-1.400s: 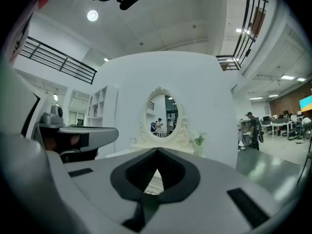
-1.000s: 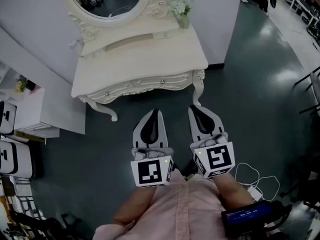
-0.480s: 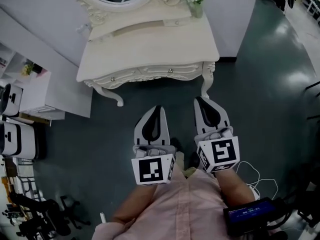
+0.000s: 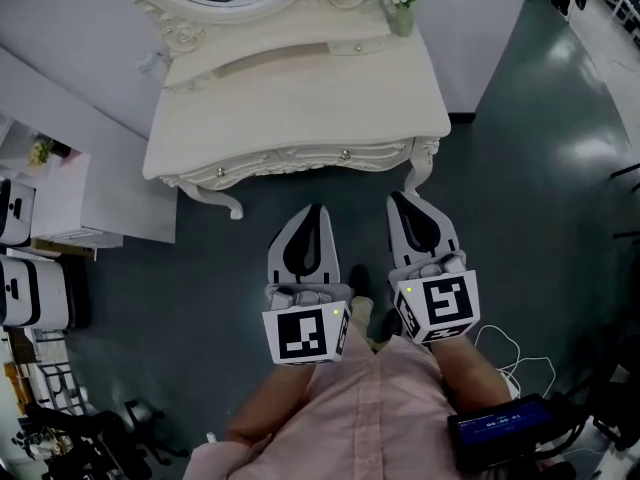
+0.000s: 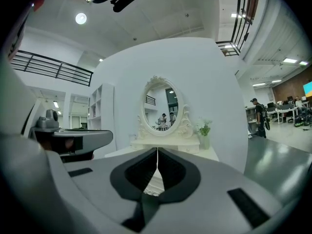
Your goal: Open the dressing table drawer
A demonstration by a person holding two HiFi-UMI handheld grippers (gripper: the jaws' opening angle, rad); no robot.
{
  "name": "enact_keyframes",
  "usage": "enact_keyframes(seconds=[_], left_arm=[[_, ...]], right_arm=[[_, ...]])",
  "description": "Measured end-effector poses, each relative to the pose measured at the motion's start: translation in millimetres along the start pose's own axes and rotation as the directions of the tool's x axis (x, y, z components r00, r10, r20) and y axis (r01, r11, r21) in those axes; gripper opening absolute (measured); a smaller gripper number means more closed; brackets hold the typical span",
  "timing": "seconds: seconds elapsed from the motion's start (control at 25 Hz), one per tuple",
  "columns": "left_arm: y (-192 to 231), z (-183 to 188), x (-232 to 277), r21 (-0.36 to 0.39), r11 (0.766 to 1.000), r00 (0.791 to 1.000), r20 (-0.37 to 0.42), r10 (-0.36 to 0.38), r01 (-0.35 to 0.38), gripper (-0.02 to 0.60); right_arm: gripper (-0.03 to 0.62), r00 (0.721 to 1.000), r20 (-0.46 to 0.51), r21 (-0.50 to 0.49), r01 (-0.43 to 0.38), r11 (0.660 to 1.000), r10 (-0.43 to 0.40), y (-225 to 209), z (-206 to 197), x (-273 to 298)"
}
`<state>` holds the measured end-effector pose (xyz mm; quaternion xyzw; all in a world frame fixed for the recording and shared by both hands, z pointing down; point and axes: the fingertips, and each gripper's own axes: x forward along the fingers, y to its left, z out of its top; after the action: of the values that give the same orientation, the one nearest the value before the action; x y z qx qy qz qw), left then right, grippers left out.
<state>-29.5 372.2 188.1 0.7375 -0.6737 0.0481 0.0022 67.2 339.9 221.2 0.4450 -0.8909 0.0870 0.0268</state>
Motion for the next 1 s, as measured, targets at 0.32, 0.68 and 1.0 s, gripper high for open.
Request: enact_keyframes(seconds=[0.32,0.68,1.0], left_arm=[[32.6,8.8,59.0,-0.010,0.999,0.999,0.027,-0.034,0.034,0.021],[57.1,27.7,93.0,-0.008,0.997,0.994,0.086,-0.075,0.076,0.021],[63.5,18.5,102.8,-0.014,0.996,0.994,0.063,-0.090,0.091,0.021]], right_arm=[[0.020,0.999,0.011,-0.012,0.033,0.999,-0.033,-12.8,16.4,60.0],[0.020,0.996,0.065,-0.045,0.072,0.996,-0.069,-14.0,45.4,96.6],[0.020,0.991,0.093,-0.047,0.097,0.994,-0.093,-21.5,55.0,103.2]])
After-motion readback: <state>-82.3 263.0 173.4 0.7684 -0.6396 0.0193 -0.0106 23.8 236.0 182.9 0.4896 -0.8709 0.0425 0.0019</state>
